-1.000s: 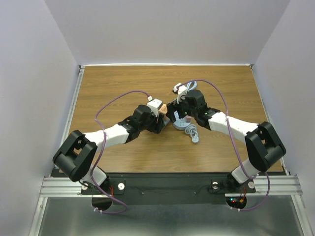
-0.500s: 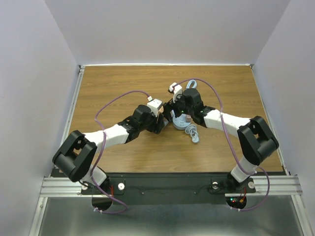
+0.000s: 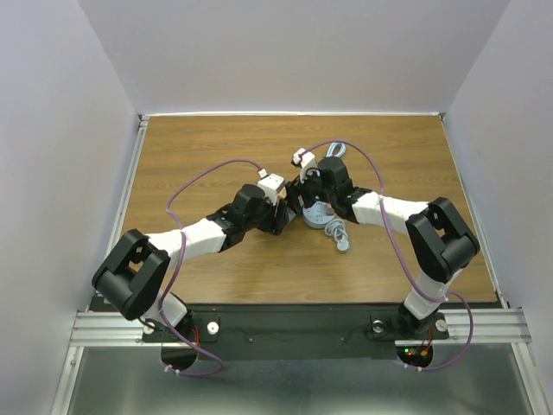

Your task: Insert the plug

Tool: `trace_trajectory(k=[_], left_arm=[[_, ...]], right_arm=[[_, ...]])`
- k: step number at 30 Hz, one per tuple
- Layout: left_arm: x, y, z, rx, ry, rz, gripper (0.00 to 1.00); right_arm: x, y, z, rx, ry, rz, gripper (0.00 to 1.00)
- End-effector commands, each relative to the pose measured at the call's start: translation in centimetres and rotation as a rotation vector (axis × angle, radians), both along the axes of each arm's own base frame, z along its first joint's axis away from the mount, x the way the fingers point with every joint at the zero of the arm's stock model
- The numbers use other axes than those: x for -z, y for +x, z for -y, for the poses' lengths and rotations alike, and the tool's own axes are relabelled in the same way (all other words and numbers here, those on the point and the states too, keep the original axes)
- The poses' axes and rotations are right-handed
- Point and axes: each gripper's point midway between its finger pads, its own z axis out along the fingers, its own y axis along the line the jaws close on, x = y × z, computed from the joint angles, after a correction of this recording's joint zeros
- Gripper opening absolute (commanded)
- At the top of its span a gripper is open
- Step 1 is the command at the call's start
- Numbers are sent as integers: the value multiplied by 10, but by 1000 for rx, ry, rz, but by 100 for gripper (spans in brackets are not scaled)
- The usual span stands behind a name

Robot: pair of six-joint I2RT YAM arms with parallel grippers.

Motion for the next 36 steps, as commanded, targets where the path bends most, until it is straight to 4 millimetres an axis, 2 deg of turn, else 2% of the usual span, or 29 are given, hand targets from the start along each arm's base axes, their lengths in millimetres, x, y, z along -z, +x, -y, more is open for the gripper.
trace_trajectory(k=[1, 7, 13, 15, 16, 25, 29, 36], left_arm=[[6, -35, 11, 107, -28, -102, 0], [9, -31, 7, 82, -8, -108, 0], [11, -30, 5, 65, 8, -121, 0], [10, -30, 4, 61, 14, -121, 0], [11, -30, 3, 56, 15, -123, 0], [14, -26, -3, 13, 36, -142, 0], [13, -20, -10, -15, 36, -145, 0], [16, -21, -7, 2, 32, -153, 0]], right_arm=[[-23, 13, -10, -18, 36, 93, 69], [-10, 6, -4, -27, 3, 84, 40], [1, 0, 1, -34, -18, 67, 28], [7, -3, 5, -33, -33, 58, 6], [7, -5, 5, -32, -34, 58, 0], [25, -21, 23, 12, -60, 9, 0], [39, -31, 30, 28, -72, -34, 0], [61, -36, 38, 55, -99, -77, 0]])
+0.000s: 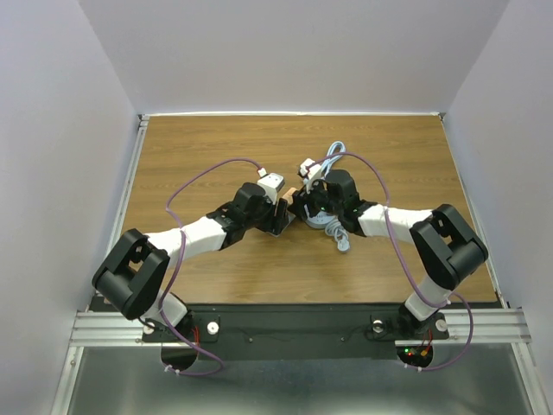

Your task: Insert the plug

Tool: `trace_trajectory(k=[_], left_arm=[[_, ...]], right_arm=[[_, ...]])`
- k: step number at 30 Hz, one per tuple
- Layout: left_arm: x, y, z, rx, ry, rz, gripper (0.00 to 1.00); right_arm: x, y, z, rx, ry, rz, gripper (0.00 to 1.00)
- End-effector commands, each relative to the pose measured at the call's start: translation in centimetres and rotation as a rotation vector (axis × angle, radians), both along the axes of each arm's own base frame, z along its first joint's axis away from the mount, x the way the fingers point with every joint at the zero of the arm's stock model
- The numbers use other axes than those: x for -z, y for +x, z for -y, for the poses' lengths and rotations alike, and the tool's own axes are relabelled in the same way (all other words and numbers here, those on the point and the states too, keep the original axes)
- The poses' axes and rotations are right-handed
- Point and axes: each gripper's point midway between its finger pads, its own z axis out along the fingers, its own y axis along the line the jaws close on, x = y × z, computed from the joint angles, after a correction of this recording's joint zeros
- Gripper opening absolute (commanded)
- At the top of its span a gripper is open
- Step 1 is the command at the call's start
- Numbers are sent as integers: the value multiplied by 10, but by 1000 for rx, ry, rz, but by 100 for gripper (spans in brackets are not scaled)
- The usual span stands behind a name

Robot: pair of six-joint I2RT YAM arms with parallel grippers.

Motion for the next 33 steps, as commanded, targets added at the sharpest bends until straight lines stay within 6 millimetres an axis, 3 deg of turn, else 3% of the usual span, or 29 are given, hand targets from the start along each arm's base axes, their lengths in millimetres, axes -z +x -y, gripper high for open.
trace_trajectory(k=[1, 12, 18, 28, 33], left_arm=[[16, -21, -5, 20, 22, -117, 0], [12, -21, -4, 27, 11, -104, 0], [11, -20, -2, 33, 10, -103, 0], [11, -19, -3, 29, 14, -101, 0], [10, -19, -2, 30, 9, -101, 0]], right_arm=[[46, -19, 18, 40, -94, -131, 0], [72, -25, 18, 69, -120, -186, 0], [94, -39, 23, 85, -192, -215, 0], [109, -69, 39, 140, -207, -286, 0], [119, -72, 41, 152, -225, -308, 0]])
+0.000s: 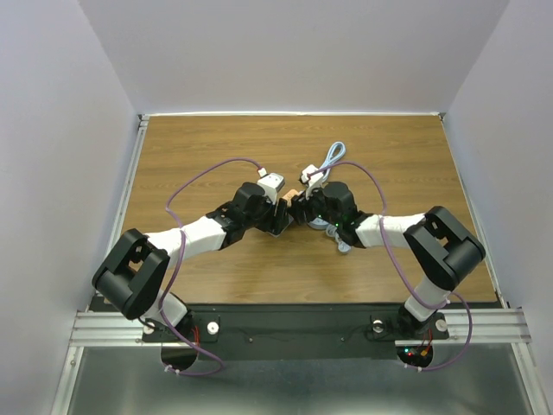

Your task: Insert the plug

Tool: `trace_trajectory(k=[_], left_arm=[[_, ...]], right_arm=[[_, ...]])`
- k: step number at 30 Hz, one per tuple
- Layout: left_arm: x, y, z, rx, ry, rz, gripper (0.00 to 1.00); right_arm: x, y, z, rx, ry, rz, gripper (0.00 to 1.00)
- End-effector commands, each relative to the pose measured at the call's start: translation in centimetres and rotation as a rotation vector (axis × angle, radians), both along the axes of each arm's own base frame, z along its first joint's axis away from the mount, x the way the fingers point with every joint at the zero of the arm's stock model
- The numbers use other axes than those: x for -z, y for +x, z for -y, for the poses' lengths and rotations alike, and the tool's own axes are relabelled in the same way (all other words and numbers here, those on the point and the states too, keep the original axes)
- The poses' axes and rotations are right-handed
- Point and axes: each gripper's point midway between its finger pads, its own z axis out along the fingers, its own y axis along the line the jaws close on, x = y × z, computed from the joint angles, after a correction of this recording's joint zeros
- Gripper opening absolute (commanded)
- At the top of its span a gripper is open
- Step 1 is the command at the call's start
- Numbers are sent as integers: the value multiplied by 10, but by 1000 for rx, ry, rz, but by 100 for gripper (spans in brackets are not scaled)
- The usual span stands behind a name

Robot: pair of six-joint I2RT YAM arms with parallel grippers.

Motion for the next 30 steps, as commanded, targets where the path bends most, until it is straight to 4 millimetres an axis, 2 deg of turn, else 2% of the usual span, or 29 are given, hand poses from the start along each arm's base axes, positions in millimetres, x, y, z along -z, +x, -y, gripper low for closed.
trace_trajectory(k=[1, 10, 21, 24, 30], left_arm=[[9, -19, -2, 20, 12, -100, 0], [8, -20, -3, 20, 9, -96, 0], [6, -18, -3, 15, 8, -87, 0], [3, -17, -4, 8, 4, -79, 0], [-1, -17, -5, 2, 2, -70, 0]], right_arm=[[112, -67, 43, 44, -242, -375, 0], [134, -79, 44, 67, -276, -430, 0], [155, -121, 55, 149, -270, -535, 0], [159, -121, 65, 210, -279, -536, 0], [167, -121, 68, 241, -298, -559, 0]])
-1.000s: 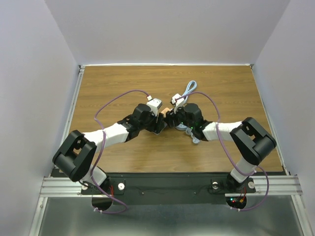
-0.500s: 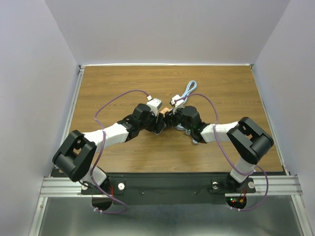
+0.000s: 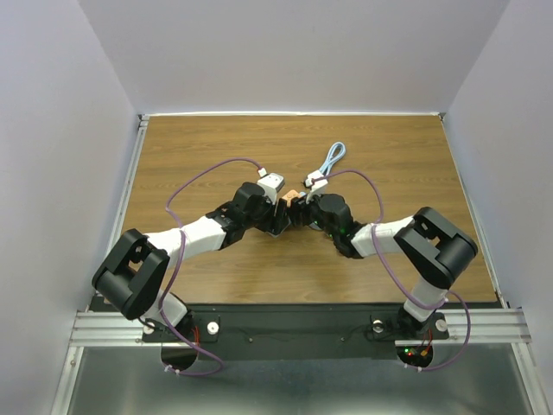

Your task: Insert the plug

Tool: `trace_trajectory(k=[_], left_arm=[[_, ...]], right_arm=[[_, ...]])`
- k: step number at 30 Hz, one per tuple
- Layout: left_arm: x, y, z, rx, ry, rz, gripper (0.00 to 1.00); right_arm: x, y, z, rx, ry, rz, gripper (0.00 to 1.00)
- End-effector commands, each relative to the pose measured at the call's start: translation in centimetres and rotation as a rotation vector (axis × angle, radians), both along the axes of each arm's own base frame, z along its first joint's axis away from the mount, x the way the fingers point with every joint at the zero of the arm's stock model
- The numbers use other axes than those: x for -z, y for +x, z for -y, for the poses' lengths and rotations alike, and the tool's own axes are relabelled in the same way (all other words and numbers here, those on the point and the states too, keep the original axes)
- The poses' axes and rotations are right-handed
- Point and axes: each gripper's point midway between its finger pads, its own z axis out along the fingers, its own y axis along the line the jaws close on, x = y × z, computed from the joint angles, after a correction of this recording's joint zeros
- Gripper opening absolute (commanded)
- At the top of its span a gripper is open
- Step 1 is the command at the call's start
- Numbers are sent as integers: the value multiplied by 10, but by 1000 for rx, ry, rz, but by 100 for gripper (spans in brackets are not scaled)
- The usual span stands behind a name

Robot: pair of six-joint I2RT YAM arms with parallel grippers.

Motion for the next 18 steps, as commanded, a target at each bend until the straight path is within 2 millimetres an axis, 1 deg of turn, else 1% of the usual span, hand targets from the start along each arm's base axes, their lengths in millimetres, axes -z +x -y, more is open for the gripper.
trace_trajectory(k=[1, 4, 9, 15, 18], left_arm=[[-2, -16, -5, -4, 0, -68, 0], [-7, -17, -7, -10, -6, -57, 0], [-11, -16, -7, -11, -12, -48, 0], [-18, -13, -9, -21, -5, -27, 0], [-12, -12, -10, -26, 15, -40, 0]], right_arm=[[152, -113, 71, 67, -343, -575, 0], [152, -112, 72, 80, -341, -577, 0], [159, -115, 75, 93, -363, -603, 0], [156, -114, 77, 99, -374, -592, 0], [148, -109, 72, 91, -357, -575, 0]])
